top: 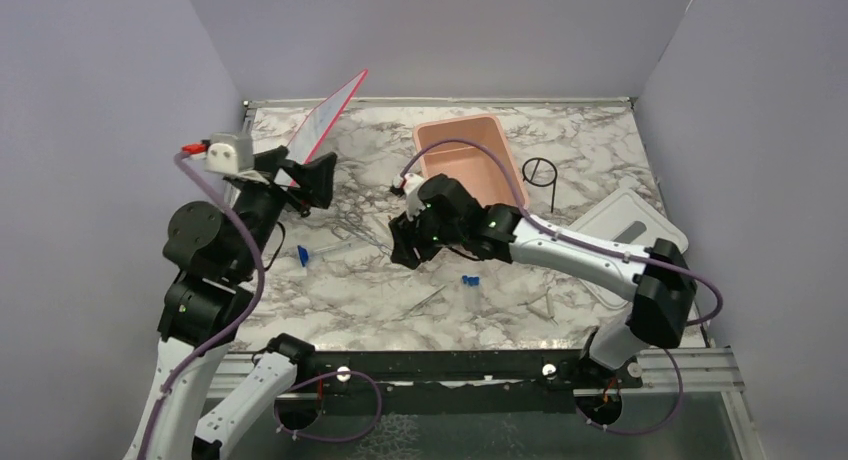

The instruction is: Organize the chemistry lab equipment

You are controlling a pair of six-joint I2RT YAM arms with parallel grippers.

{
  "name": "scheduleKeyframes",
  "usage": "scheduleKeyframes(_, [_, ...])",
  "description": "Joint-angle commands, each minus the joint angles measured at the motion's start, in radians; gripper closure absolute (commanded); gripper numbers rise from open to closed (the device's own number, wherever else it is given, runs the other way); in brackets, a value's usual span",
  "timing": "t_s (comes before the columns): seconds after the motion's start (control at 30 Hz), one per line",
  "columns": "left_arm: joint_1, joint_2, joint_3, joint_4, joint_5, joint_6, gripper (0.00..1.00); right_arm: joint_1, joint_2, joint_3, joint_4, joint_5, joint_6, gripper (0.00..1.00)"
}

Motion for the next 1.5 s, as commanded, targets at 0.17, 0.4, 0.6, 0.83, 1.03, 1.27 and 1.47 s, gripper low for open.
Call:
scheduleKeyframes(0.17, [-0.003,-0.064,0.085,-0.04,-0.524,0.085,0.11,0.105,0.33,0.181,0.033,0.033,-0.198,0.41])
scheduleKeyframes(0.4, [-0.003,-0.015,0.122,-0.059,-0.472,0.122,0.09,0.106,0.516,0.325,0.013,0.041,-0.317,0.37])
scheduleKeyframes(0.6, [-0.003,0.017,0.124,-0.062,-0.445,0.126,0.09,0.106,0.634,0.432,-0.051,0.029,-0.358,0.37])
scheduleKeyframes(0.83, [-0.003,0.029,0.117,-0.062,-0.426,0.127,0.09,0.106,0.698,0.484,-0.118,-0.005,-0.387,0.43])
scheduleKeyframes(1.03, [-0.003,0.035,0.108,-0.062,-0.421,0.131,0.09,0.106,0.746,0.511,-0.153,-0.004,-0.395,0.51])
scheduleKeyframes(1.27, [-0.003,0.033,0.102,-0.062,-0.41,0.135,0.09,0.105,0.739,0.498,-0.17,-0.039,-0.423,0.65])
scheduleKeyframes(1.47, [-0.003,0.03,0.105,-0.063,-0.404,0.133,0.09,0.106,0.725,0.478,-0.157,-0.049,-0.436,0.81])
